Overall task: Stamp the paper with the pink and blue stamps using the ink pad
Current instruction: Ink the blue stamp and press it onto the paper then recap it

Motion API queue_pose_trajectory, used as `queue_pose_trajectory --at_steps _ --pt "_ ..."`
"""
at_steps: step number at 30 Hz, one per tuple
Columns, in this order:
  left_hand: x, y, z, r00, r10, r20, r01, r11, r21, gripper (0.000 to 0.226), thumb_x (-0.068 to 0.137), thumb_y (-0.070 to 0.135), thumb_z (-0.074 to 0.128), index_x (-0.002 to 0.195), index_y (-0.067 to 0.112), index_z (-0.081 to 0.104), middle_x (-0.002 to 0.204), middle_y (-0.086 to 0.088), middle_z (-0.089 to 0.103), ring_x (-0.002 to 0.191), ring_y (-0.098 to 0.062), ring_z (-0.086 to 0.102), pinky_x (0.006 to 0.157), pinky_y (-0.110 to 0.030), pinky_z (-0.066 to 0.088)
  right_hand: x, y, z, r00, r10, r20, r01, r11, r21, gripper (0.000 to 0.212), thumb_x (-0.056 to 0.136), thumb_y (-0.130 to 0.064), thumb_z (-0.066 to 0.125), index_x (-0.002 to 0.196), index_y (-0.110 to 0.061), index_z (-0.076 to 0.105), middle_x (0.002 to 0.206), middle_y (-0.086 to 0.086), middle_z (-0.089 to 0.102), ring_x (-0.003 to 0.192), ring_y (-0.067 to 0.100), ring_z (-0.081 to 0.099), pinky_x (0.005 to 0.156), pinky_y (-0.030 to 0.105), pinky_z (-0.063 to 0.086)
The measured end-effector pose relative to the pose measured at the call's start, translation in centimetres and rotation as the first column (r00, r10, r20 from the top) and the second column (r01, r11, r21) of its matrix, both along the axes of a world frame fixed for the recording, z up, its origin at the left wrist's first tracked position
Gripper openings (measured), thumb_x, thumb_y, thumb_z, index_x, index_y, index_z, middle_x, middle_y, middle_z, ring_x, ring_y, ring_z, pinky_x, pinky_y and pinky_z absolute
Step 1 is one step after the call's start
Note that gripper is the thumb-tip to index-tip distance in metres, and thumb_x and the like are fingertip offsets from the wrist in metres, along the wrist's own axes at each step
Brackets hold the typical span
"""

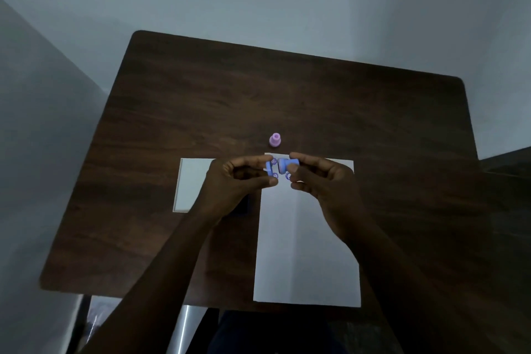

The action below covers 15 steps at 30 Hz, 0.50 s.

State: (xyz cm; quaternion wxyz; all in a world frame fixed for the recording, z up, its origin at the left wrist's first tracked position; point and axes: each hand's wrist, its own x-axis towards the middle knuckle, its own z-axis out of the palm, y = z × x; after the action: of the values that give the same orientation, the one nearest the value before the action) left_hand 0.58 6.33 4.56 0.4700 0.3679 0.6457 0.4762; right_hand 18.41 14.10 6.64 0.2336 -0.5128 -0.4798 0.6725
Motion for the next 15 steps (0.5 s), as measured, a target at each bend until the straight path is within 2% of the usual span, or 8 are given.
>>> queue_pose_trajectory --at_steps 8,12,15 --pt "0.2 -0.25 -0.6 0.999 -0.006 -0.052 0.007 1.0 0.012 0.039 0.072 0.013 0.085 0.095 0.04 0.07 0.077 0.036 0.072 0.082 0.011 0.07 0.07 0.0 0.047 -0.14 -0.58 -0.14 0.999 0.001 0.041 -0.001 1.0 0.005 0.028 0.085 -0.02 0.074 0.112 -0.017 0.074 0.101 -0.002 0.077 0.09 0.017 0.073 0.076 0.027 0.06" --pt "0.54 -0.15 -0.77 0.998 0.003 -0.058 -0.002 1.0 0.012 0.038 0.07 0.016 0.086 0.099 0.037 0.072 0.081 0.032 0.074 0.085 0.006 0.072 0.074 -0.004 0.05 -0.15 -0.79 -0.37 0.999 0.009 0.04 -0.01 1.0 0.011 0.024 0.084 -0.02 0.075 0.108 -0.022 0.075 0.097 -0.007 0.078 0.087 0.013 0.073 0.068 0.019 0.057" --pt "0.54 -0.23 -0.71 0.999 0.003 -0.049 -0.001 1.0 0.026 0.041 0.07 0.013 0.087 0.098 0.039 0.072 0.083 0.031 0.075 0.085 0.005 0.073 0.073 -0.005 0.051 -0.17 -0.85 -0.53 0.999 0.013 0.032 -0.014 1.0 0.023 0.022 0.084 -0.018 0.075 0.105 -0.024 0.075 0.098 -0.008 0.078 0.086 0.014 0.073 0.069 0.021 0.057"
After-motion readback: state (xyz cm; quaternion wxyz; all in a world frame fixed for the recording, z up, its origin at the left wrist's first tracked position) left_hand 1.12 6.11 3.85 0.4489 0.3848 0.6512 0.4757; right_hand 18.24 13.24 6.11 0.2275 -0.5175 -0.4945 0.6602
